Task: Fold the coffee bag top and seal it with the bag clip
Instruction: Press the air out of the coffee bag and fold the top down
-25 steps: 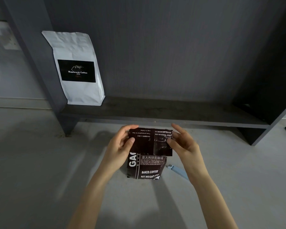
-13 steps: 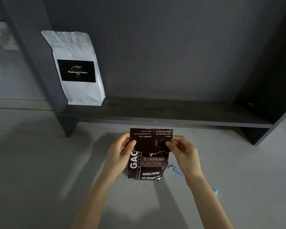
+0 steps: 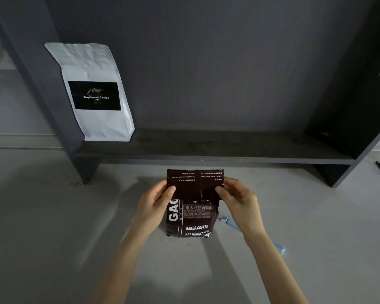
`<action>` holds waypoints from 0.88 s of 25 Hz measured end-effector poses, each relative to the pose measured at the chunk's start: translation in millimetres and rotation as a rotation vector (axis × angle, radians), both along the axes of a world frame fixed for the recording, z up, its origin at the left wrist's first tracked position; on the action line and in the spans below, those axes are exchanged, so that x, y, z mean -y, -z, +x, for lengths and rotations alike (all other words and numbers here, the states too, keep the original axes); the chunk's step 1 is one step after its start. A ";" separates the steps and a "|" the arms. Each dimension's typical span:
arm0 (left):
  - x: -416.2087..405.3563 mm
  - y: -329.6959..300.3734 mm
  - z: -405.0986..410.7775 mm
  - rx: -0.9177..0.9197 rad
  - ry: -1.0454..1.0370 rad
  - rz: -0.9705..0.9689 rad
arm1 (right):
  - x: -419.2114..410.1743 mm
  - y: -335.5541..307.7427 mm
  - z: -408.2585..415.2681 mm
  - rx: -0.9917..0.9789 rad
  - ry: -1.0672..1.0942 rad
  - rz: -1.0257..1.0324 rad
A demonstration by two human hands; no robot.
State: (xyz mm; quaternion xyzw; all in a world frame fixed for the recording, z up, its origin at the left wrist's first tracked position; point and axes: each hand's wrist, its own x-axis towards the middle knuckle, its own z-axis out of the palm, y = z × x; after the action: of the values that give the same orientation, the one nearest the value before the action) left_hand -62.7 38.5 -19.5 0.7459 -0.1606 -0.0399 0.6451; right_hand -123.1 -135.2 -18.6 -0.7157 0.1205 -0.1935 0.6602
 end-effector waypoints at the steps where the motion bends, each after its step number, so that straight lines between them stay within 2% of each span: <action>1: 0.5 -1.0 -2.0 -0.007 0.000 -0.016 | 1.4 0.8 -1.5 -0.021 0.000 -0.045; 5: 3.4 0.4 -4.4 -0.022 -0.029 -0.050 | 12.9 -2.3 -7.1 -0.083 0.000 -0.340; 10: 4.8 8.5 -0.5 -0.007 -0.036 -0.039 | 29.1 3.1 -13.0 -0.114 -0.045 -0.362; 15: 7.7 11.7 0.3 -0.008 -0.055 -0.058 | 42.5 45.3 -20.4 -0.376 0.076 -0.556; 18: 8.6 12.0 0.6 0.000 -0.055 -0.062 | 40.7 62.7 -23.2 -0.600 0.052 -0.696; 22: 9.2 13.6 0.1 0.000 -0.060 -0.082 | 36.0 72.1 -26.1 -0.631 0.056 -0.692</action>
State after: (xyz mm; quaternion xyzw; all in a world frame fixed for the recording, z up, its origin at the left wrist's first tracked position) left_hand -62.6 29.3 -33.1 0.7233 -0.1396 -0.0138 0.6761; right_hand -149.2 -171.2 -90.7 -0.9142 0.2630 -0.0129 0.3082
